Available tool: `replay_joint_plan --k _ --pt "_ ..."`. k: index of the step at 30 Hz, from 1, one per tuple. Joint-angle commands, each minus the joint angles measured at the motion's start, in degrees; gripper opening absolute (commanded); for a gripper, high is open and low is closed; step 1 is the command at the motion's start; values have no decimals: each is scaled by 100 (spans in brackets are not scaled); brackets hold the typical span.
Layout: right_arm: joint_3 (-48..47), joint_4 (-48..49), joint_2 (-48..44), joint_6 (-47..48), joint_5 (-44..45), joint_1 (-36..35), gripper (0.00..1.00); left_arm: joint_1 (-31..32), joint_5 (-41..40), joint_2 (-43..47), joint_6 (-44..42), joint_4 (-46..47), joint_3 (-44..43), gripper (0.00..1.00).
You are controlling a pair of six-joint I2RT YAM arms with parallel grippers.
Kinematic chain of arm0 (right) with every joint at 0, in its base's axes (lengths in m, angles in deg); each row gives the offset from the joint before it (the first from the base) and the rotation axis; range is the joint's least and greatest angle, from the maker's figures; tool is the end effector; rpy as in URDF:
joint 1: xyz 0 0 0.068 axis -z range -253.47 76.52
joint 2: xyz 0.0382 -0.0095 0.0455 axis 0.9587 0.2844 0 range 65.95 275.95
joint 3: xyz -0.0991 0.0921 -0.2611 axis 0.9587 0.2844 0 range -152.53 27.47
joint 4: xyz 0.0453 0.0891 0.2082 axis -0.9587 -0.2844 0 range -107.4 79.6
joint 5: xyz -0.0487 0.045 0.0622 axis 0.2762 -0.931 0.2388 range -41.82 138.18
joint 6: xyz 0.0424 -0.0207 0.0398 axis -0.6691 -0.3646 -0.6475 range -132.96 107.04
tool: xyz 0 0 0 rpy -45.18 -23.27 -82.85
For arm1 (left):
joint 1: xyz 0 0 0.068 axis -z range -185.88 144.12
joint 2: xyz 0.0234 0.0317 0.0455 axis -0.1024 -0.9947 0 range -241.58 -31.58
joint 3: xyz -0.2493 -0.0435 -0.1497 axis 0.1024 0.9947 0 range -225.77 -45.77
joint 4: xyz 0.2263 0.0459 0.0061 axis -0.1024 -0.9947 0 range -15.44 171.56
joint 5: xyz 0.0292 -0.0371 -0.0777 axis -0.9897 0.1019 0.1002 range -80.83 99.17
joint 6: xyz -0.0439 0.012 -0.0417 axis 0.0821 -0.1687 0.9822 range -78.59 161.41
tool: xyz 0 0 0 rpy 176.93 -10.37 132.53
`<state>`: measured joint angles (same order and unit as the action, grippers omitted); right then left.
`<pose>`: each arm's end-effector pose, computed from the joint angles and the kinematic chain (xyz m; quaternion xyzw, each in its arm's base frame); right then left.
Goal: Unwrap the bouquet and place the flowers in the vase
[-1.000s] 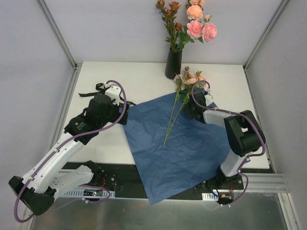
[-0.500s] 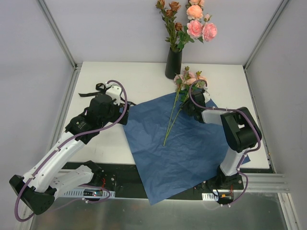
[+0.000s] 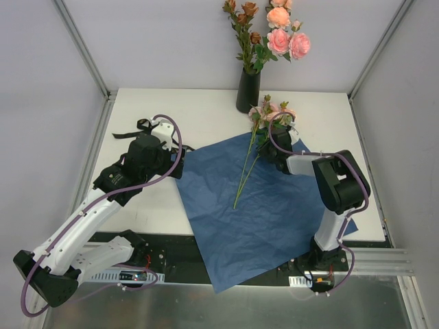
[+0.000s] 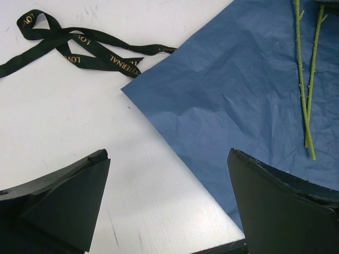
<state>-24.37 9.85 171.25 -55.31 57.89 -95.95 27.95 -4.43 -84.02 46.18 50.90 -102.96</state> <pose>0.3451 0.1343 0.1888 0.1909 0.8565 0.1911 0.4399 0.1387 -0.0797 0.3653 0.1503 0.8305 -0.0794 0.5304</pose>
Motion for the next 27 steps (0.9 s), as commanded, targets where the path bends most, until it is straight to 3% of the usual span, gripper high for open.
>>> replay_joint_plan --k 1,20,27 --pt "-90 -144 228 157 66 24 33 63 7 50 -82 156 -20 99" --pt "-125 -250 -88 569 399 24 2 72 -63 77 -100 156 -12 99" --pt "-20 -372 -790 1035 557 24 0 72 -28 68 -100 156 -20 99"
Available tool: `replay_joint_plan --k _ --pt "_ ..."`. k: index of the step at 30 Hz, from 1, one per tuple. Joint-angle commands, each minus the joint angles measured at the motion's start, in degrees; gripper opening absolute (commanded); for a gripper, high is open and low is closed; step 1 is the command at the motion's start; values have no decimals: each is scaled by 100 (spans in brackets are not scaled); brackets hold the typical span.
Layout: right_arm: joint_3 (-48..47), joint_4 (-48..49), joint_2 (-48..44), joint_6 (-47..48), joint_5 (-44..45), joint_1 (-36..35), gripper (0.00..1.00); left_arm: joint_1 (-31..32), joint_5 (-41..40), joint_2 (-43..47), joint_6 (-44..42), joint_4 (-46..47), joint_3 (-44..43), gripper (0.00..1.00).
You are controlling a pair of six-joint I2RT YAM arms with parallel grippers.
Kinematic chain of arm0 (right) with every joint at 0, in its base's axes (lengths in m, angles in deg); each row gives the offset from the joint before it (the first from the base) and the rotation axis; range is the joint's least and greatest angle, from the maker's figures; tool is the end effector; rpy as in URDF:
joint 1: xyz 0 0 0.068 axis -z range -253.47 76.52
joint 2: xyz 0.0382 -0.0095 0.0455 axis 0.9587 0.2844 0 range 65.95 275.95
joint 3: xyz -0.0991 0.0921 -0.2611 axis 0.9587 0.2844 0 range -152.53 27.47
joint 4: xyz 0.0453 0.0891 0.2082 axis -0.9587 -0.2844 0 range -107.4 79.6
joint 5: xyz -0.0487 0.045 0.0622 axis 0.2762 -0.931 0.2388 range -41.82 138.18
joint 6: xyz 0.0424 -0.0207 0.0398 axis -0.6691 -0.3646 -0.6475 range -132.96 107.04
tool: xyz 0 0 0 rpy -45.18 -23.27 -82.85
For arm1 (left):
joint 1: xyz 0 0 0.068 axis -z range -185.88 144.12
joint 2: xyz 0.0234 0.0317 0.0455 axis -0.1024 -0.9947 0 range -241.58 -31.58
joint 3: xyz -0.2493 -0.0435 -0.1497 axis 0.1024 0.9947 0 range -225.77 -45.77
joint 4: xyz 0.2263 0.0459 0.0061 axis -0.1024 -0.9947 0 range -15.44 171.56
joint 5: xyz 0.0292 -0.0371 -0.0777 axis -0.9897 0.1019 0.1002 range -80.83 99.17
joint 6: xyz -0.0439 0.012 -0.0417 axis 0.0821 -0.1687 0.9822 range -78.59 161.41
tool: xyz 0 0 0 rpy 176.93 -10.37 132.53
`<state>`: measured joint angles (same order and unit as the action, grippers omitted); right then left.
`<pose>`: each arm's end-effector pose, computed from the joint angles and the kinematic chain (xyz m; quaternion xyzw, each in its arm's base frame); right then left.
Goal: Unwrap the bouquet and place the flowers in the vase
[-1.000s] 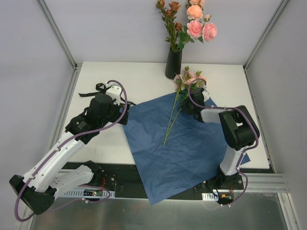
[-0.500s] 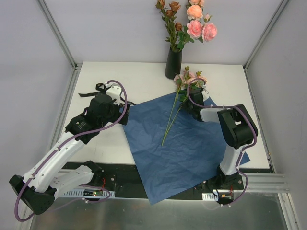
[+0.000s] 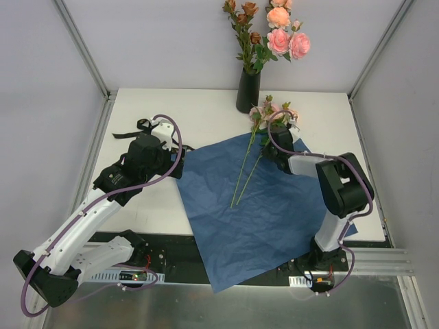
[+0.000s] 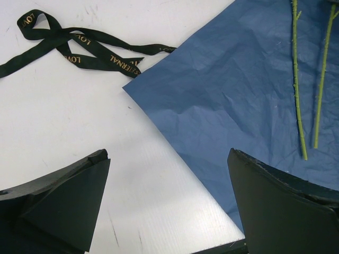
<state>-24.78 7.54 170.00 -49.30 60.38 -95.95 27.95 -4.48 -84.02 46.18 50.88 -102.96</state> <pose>0.3429 0.1312 0.1946 0.1555 0.8650 0.1480 0.4536 0.1387 -0.0796 0.3652 0.1501 0.8306 -0.0790 0.5304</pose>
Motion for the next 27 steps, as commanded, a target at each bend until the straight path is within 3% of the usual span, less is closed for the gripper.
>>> replay_joint_plan --k 1,14,21,27 --pt "13 -211 -762 513 361 16 0 72 -24 77 -100 158 -12 99" --pt "451 -257 -2449 1234 1169 -151 0 72 -50 112 -100 158 -3 99" --pt "953 938 -3601 2015 1636 -687 0 81 -50 103 -100 158 -3 99" --pt "1199 3221 -3787 3298 961 -916 0 89 20 129 -82 158 -20 99"
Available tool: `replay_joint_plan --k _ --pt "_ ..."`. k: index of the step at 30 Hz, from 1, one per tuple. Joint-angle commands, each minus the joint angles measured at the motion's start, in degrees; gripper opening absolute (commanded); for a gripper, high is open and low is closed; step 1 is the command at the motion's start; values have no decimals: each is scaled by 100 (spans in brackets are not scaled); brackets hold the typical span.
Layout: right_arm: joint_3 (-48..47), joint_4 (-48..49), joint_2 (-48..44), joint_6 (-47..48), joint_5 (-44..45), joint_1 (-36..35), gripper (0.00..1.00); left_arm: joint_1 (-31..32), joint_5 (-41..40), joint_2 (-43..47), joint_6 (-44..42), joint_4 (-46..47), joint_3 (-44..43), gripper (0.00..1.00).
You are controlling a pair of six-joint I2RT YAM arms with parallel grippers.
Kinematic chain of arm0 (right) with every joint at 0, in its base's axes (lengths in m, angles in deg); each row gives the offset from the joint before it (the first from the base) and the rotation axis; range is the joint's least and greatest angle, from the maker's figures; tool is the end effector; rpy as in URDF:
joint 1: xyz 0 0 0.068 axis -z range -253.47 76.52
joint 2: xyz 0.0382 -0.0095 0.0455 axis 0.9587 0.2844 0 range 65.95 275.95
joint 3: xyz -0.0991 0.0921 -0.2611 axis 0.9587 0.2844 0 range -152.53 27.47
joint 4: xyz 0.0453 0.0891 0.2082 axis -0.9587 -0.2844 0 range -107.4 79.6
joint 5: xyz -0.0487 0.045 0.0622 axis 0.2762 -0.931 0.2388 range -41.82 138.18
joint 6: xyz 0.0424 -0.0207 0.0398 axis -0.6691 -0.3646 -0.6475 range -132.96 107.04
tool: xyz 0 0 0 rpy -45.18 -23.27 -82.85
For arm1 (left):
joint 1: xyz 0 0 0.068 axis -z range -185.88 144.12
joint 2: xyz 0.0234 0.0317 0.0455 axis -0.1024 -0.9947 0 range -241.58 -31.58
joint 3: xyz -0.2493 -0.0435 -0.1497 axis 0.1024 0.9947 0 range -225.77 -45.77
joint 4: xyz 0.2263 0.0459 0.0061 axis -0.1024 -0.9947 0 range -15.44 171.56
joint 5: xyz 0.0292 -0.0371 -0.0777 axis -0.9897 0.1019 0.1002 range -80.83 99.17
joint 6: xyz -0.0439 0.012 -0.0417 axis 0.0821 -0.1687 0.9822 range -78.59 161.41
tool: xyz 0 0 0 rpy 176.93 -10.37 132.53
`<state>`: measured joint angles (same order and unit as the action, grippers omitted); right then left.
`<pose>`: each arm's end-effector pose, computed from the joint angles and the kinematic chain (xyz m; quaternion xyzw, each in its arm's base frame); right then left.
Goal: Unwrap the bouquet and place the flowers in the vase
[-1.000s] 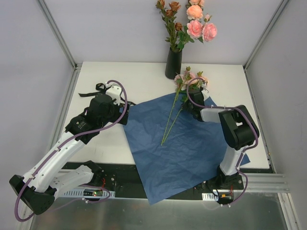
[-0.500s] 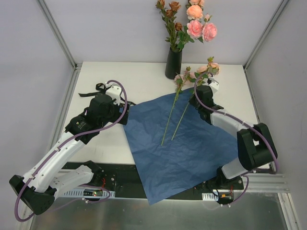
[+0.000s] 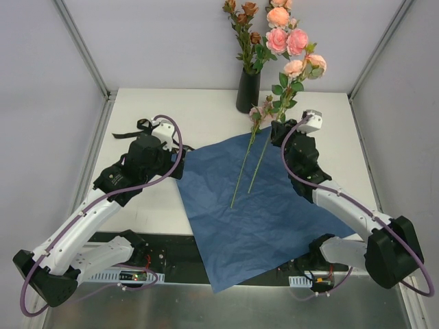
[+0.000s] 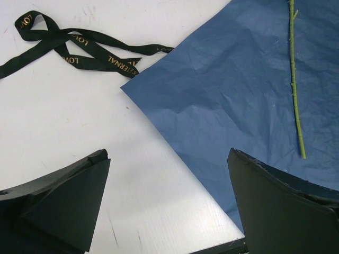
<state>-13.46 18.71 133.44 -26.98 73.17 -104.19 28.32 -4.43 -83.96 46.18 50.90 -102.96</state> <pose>0.2191 0.1073 0.3416 0.0567 0.6904 0.1301 0.7094 0.1379 -0.0804 0.3654 0.1529 0.8298 -0.0813 0.5306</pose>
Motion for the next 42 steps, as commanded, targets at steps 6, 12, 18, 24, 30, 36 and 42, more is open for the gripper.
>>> replay_joint_plan --k 6,12,18,24,30,36,42 --pt "-590 3794 580 2253 -1347 -136 0 52 33 202 -82 156 -29 99" --pt "-1812 4287 1529 2798 -1927 -145 0 52 112 237 -64 156 -38 99" --pt "-2831 5025 2584 3563 -2244 -136 0 52 130 281 -56 156 -55 99" --pt "-4026 5422 3586 3977 -2438 48 0 52 200 307 -56 156 -56 99" --pt "-5336 5229 4386 3828 -2692 347 0 52 244 307 -47 156 -64 99" --pt "-6479 4799 5028 3810 -2859 575 0 52 236 342 -64 156 -82 99" --pt "-7402 4359 5617 3819 -2939 734 0 52 253 334 -56 156 -91 99"
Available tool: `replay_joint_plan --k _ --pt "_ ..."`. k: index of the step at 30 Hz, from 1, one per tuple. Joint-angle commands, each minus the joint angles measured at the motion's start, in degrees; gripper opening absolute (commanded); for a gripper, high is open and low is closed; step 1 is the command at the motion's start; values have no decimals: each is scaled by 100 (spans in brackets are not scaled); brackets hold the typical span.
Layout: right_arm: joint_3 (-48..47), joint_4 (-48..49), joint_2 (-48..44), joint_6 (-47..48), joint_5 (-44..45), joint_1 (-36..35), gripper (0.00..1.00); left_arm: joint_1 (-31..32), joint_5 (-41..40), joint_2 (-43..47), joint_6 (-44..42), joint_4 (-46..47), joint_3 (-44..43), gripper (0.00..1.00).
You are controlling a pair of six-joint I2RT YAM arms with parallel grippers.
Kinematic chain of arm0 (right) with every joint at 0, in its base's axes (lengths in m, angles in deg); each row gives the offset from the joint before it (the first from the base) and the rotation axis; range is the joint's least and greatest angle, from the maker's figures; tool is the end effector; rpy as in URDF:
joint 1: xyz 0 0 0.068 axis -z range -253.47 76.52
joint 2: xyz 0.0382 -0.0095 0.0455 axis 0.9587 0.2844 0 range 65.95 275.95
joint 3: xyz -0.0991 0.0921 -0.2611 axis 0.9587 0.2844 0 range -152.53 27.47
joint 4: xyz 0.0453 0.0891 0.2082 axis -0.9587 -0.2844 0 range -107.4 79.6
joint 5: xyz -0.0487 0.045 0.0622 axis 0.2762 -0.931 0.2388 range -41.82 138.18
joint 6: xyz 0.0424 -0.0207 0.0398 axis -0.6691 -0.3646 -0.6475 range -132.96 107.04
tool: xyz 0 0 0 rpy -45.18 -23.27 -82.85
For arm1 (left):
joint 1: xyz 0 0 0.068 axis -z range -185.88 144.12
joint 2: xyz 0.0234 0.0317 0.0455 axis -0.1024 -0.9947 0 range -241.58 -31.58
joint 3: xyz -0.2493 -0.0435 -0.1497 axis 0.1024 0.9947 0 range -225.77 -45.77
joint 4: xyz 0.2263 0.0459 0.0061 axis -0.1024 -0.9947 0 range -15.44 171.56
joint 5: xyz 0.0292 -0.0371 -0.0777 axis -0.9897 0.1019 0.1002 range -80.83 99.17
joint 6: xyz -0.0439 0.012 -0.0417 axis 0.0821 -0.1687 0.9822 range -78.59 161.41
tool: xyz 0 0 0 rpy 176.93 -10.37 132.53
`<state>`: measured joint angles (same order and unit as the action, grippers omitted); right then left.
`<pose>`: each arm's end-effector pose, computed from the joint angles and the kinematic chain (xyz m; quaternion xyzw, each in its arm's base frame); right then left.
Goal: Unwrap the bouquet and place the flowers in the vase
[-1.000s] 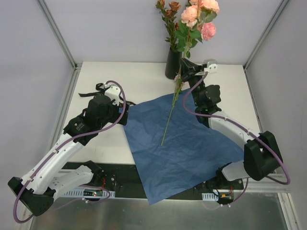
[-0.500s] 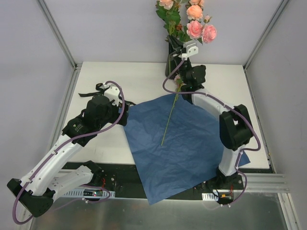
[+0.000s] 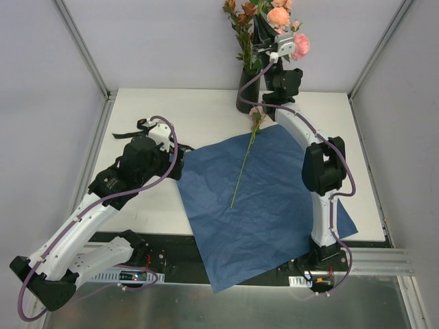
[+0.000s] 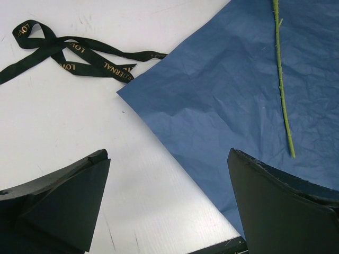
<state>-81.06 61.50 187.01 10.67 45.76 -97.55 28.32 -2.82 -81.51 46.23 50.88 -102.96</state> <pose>0.4091 0.1850 0.4747 -0.1254 0.2333 0.0093 0.9642 0.1284 -0.0755 0.3710 0.1553 0.8187 -0.1000 0.5437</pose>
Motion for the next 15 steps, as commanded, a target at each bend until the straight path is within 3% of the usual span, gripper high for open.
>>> replay_joint_plan --k 1,6,15 --pt "-791 -8 348 53 -154 87 0 52 100 89 -69 158 -91 99" --pt "-1293 -255 752 18 -101 192 0 52 127 71 -60 158 -91 99" --pt "-1232 -440 973 35 -31 254 0 52 91 80 -86 150 -91 99"
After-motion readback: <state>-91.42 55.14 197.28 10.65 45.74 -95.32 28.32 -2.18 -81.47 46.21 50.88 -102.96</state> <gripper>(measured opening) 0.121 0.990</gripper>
